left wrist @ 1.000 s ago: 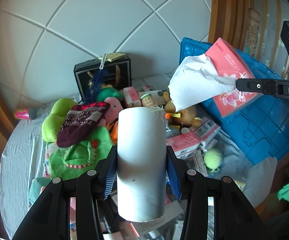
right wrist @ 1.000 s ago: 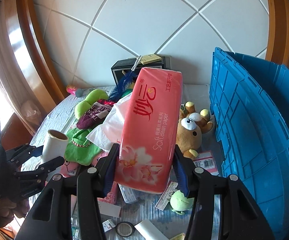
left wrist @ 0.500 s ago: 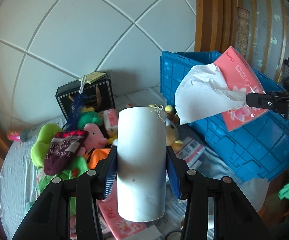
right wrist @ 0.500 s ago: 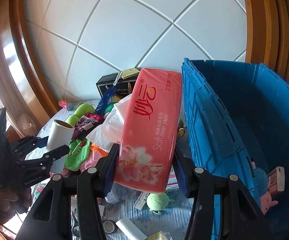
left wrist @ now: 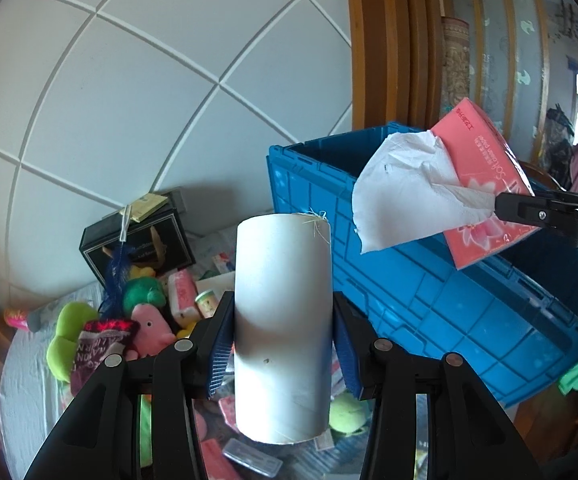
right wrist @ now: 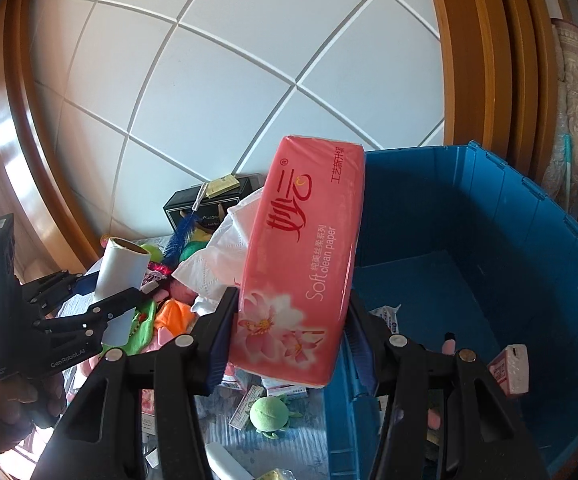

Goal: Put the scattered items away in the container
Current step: 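Lift the paper roll and tissue pack and carry both over the blue crate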

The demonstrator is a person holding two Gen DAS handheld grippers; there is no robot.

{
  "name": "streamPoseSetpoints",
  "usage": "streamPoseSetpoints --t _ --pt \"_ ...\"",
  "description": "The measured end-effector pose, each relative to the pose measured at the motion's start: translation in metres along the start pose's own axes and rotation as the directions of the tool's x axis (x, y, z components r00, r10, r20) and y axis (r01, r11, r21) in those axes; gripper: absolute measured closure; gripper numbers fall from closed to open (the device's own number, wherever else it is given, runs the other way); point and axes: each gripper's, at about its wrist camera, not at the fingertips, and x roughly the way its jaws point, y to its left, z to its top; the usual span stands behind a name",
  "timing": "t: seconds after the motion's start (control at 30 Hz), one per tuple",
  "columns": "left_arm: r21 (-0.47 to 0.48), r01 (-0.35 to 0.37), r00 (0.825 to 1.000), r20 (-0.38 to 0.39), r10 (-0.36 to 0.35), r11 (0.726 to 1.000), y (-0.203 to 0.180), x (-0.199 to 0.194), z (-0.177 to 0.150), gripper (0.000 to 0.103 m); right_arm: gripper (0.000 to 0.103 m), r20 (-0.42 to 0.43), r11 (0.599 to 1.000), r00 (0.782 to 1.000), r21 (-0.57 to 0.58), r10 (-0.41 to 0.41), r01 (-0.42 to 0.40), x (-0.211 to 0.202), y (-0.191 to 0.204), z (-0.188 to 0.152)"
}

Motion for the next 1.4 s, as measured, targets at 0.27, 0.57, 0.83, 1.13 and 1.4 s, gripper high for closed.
streamPoseSetpoints --t 0.27,0.57,0.83,1.13,1.4 --pt "0.029 0.046 0.999 0.024 -0.047 0.999 -0.037 0.009 0.030 0.059 0.053 0.026 0.997 0.998 0.049 -0.056 0.054 -0.021 -0.044 0.000" --pt "0.088 0.110 0.992 0.054 -0.115 0.990 -0.088 0.024 0.062 0.059 0.053 0.022 0.990 0.994 0.093 -0.107 0.104 -0.037 -0.083 -0.010" --pt "0.144 0.177 0.980 0.064 -0.187 0.974 -0.139 0.034 0.084 0.059 0.053 0.021 0.979 0.988 0.140 -0.156 0.151 -0.054 -0.113 -0.020" --pt "0.209 0.247 0.962 0.059 -0.265 0.946 -0.182 0.042 0.101 0.059 0.053 0.004 0.957 0.976 0.198 -0.217 0.212 -0.068 -0.139 -0.030" --pt "0.238 0.284 0.950 0.060 -0.306 0.929 -0.208 0.050 0.117 0.059 0.053 -0.020 0.933 0.963 0.240 -0.270 0.267 -0.073 -0.165 -0.035"
